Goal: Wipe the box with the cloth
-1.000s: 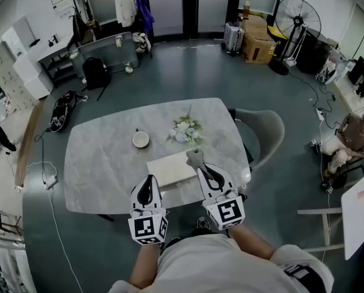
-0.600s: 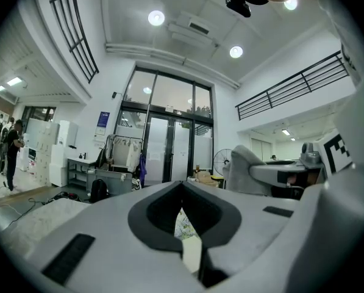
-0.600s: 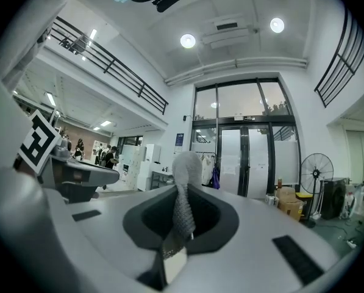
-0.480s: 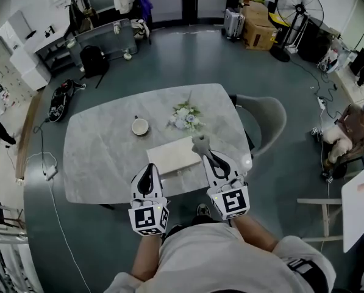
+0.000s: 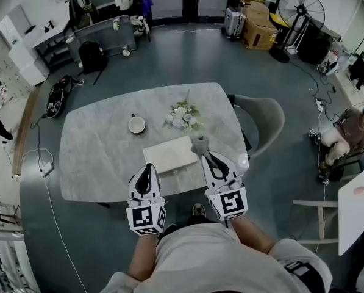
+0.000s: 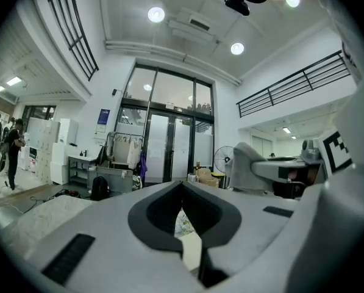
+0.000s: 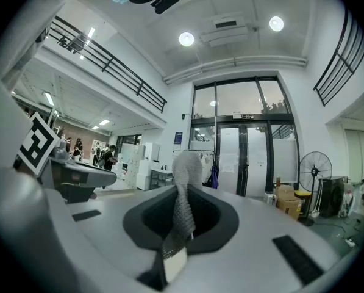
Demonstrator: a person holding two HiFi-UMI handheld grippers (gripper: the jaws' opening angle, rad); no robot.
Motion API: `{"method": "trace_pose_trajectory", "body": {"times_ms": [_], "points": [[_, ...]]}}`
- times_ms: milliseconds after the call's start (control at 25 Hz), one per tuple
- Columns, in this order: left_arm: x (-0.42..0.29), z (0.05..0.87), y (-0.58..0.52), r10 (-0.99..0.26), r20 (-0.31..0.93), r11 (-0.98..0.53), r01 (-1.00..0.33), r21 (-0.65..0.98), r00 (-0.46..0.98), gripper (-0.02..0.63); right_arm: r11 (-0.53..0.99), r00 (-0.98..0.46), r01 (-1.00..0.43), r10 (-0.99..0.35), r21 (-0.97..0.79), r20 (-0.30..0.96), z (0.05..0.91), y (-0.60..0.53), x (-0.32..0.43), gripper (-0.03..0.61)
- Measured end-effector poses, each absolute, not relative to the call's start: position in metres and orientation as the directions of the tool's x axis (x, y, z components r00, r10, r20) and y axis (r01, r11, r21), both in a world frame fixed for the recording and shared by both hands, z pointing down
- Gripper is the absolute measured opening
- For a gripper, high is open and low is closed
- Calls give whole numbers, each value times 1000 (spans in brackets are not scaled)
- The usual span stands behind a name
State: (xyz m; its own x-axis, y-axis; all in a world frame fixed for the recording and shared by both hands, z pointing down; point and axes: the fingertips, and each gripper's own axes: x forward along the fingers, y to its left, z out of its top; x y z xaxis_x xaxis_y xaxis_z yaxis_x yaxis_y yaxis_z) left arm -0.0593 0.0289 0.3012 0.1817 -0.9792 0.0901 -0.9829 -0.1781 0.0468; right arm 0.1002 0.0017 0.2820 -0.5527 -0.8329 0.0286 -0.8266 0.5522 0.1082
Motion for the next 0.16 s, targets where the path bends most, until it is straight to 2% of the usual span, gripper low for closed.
{"method": "trace_pose_trajectory", "body": {"times_ms": [160], "points": [[-55, 302, 28, -977, 94, -186, -982, 44, 189, 23, 547, -551, -827, -834, 127, 6, 280, 1, 104, 42]]}}
